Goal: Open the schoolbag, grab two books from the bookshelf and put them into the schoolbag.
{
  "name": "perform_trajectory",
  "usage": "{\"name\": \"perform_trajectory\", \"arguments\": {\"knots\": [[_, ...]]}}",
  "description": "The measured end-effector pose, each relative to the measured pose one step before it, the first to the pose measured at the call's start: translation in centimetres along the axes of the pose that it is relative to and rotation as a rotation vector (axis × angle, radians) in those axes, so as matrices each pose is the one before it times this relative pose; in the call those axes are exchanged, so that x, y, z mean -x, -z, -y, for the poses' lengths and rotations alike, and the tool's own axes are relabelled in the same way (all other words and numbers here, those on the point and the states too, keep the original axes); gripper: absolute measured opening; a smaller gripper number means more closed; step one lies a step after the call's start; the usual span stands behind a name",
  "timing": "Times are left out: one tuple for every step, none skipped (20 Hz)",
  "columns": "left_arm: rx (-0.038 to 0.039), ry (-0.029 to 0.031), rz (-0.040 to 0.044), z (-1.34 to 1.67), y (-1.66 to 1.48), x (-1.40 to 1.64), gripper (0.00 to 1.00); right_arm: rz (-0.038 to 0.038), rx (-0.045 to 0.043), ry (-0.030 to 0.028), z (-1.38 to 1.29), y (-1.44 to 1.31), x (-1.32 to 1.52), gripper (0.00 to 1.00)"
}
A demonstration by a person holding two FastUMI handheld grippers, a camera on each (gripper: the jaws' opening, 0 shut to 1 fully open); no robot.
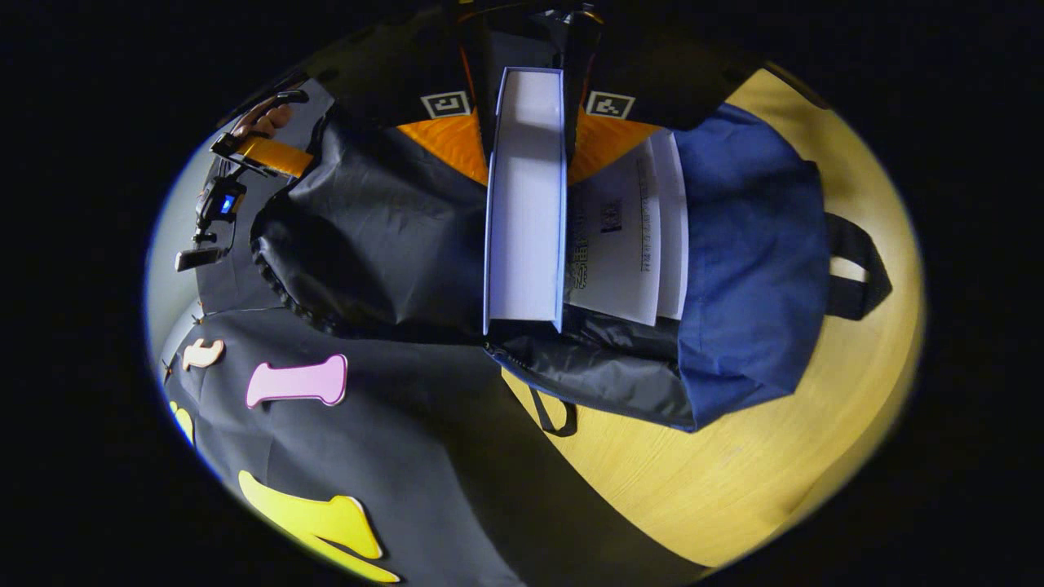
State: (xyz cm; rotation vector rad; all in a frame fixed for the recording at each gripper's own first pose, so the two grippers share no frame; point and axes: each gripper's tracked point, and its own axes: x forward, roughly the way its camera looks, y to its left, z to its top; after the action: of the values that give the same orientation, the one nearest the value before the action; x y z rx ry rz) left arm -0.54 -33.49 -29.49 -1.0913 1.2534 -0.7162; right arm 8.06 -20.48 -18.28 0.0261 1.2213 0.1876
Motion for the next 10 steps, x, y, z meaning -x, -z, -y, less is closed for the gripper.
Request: {"name": "perform_trajectory", "arguments": {"knots": [[0.00747, 0.01403, -0.00204, -0.220, 0.115, -0.478, 0.37, -0.00236, 0.00106, 0.00392, 0.022, -0.079, -0.058, 0.00], [0.00624, 0.01128, -0.00315, -0.148, -0.055, -0.393, 0.37, -0.00221, 0.00107, 0.00259, -0.024, -0.021, -0.035, 0.00], [0.00850, 0.01087, -0.00583, -0.148, -0.045, -0.532, 0.37, -0.00252, 0.00152, 0.00283, -0.039, -0.133, -0.106, 0.03], [0.01060, 0.00751, -0.00458, -0.271, 0.036, -0.485, 0.37, -0.00242, 0.00076, 0.00048, -0.056, 0.019, -0.058, 0.03], [0.00798, 0.00735, -0.01107, -0.010, 0.114, -0.640, 0.37, -0.00430, 0.00088, -0.00025, -0.028, 0.046, -0.082, 0.00], [-0.00020, 0.00491, -0.00736, -0.077, 0.106, -0.450, 0.37, -0.00165, 0.00034, 0.00041, -0.144, -0.078, -0.053, 0.03], [-0.00058, 0.00417, -0.00561, -0.063, -0.013, -0.351, 0.37, -0.00106, 0.00110, 0.00152, 0.083, -0.081, -0.038, 0.00], [-0.00142, 0.00251, -0.00245, -0.060, -0.042, -0.094, 0.38, 0.00048, -0.00170, 0.00036, 0.044, -0.017, -0.018, 0.03], [0.00495, 0.00304, -0.00479, -0.032, -0.031, 0.027, 0.38, 0.00153, -0.00294, -0.00039, 0.064, -0.036, -0.017, 0.03], [0.00975, 0.00115, -0.00844, -0.002, 0.007, 0.151, 0.38, -0.00115, -0.00335, -0.00080, -0.035, -0.112, -0.164, 0.03]]}}
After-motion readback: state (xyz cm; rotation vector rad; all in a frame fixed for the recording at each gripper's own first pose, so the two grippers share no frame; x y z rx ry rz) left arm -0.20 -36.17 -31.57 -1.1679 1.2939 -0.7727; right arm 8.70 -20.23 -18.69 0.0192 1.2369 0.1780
